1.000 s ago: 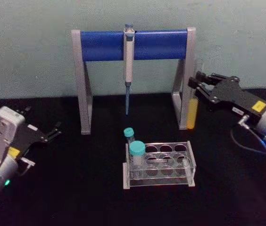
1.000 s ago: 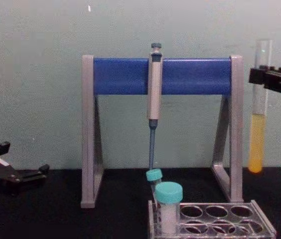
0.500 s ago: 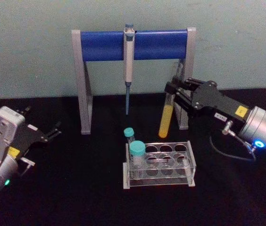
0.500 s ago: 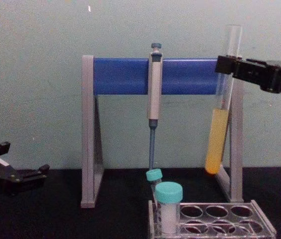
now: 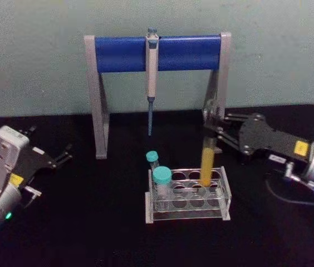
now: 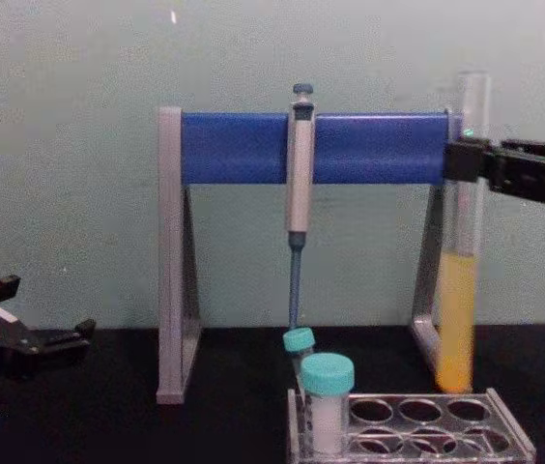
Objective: Pick up the test tube from the test tube rack, shake it, then place it back into the test tube rack.
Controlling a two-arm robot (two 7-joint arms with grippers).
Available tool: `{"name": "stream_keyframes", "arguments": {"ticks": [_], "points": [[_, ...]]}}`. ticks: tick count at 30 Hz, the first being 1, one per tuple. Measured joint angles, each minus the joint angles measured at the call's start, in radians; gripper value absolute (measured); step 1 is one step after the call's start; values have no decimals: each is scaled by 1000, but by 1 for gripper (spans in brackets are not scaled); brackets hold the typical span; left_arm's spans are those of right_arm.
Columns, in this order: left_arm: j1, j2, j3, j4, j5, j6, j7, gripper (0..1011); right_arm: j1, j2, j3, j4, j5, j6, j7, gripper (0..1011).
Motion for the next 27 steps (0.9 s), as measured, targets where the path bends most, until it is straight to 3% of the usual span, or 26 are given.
{"name": "stream_keyframes", "arguments": {"ticks": [4, 8, 12, 14, 18, 22, 27], "points": [[0, 0, 0, 0, 0, 0, 0, 1001, -18, 34, 26, -7, -20, -1, -56, 229], [0, 0, 0, 0, 0, 0, 0, 1001, -23, 35, 40, -4, -36, 2, -106, 229], [0, 0, 0, 0, 0, 0, 0, 1001, -22, 14, 49, 4, -74, 12, -177, 229], [0, 0, 0, 0, 0, 0, 0, 1001, -15, -15, 53, 13, -103, 22, -231, 229], [0, 0, 0, 0, 0, 0, 0, 1001, -9, -60, 55, 24, -130, 24, -285, 229], [0, 0, 0, 0, 0, 0, 0, 1001, -6, -89, 51, 31, -141, 23, -296, 229], [0, 0, 0, 0, 0, 0, 0, 1001, -4, -117, 43, 37, -125, 19, -242, 229]]}}
